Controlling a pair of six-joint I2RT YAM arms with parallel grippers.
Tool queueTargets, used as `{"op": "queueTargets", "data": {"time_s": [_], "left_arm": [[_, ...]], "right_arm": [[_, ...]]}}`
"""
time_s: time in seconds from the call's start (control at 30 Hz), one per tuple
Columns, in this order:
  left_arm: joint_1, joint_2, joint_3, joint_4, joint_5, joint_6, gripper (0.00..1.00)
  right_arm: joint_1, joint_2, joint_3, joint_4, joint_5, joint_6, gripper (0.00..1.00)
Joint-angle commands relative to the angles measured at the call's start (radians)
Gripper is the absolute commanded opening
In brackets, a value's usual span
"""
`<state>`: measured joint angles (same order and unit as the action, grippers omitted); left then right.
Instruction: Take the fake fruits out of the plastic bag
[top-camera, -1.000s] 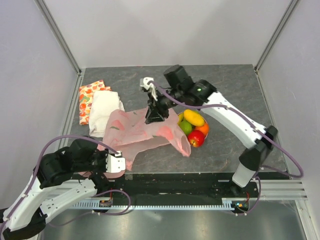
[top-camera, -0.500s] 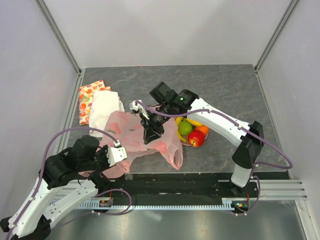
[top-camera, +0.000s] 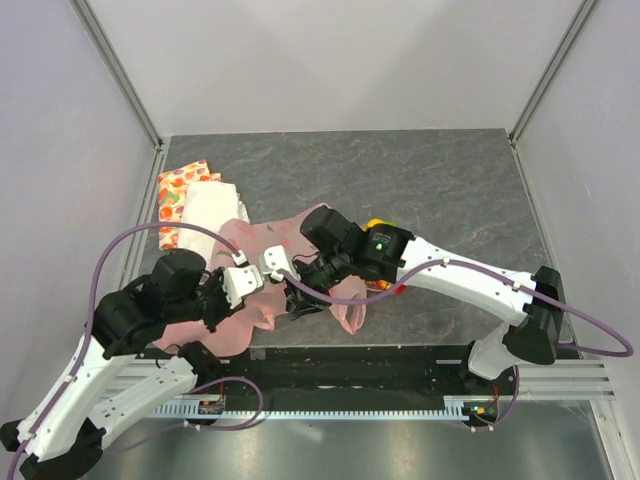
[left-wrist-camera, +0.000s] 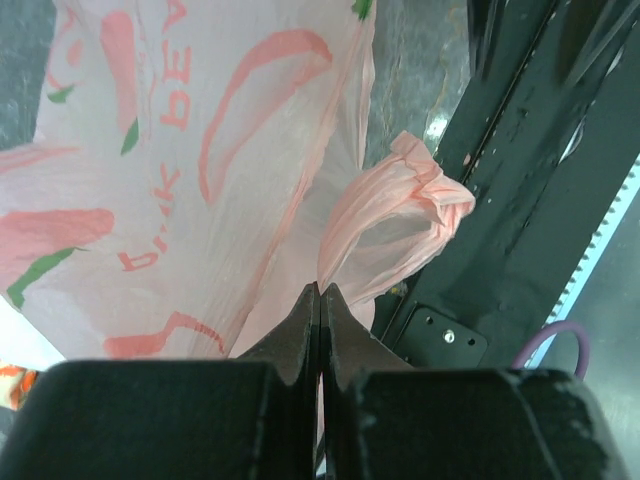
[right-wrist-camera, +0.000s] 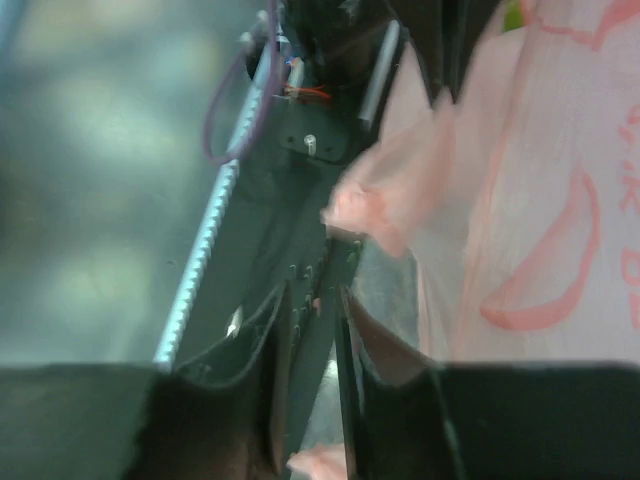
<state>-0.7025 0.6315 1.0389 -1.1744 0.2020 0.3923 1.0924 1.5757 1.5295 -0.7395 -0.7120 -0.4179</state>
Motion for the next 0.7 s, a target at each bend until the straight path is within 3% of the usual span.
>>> {"op": "queueTargets", "data": {"time_s": [0.0, 0.07, 0.2, 0.43, 0.57, 0.67], "left_arm": [[0.003, 0.017, 0.049, 0.062, 0.054, -0.038, 0.02], [0.005, 0.004, 0.052, 0.052, 0.059, -0.030, 0.01], [0.006, -0.033, 0.047, 0.010, 0.027, -0.030, 0.02], [0.069, 0.003, 0.087, 0.058, -0.027, -0.096, 0.02], [0.110, 0.011, 0.107, 0.055, -0.075, -0.150, 0.01], [0.110, -0.003, 0.102, 0.018, -0.029, -0.109, 0.01]], "right_arm": [[0.043, -0.049, -0.136, 0.231, 0.211, 0.051, 0.25], [0.029, -0.027, -0.150, 0.304, 0.247, 0.105, 0.19], [-0.009, -0.013, -0.186, 0.390, 0.241, 0.223, 0.19], [-0.023, 0.089, -0.206, 0.459, 0.370, 0.333, 0.17], [-0.083, 0.179, -0.189, 0.526, 0.368, 0.525, 0.16], [-0.103, 0.240, -0.146, 0.574, 0.382, 0.568, 0.17]]}}
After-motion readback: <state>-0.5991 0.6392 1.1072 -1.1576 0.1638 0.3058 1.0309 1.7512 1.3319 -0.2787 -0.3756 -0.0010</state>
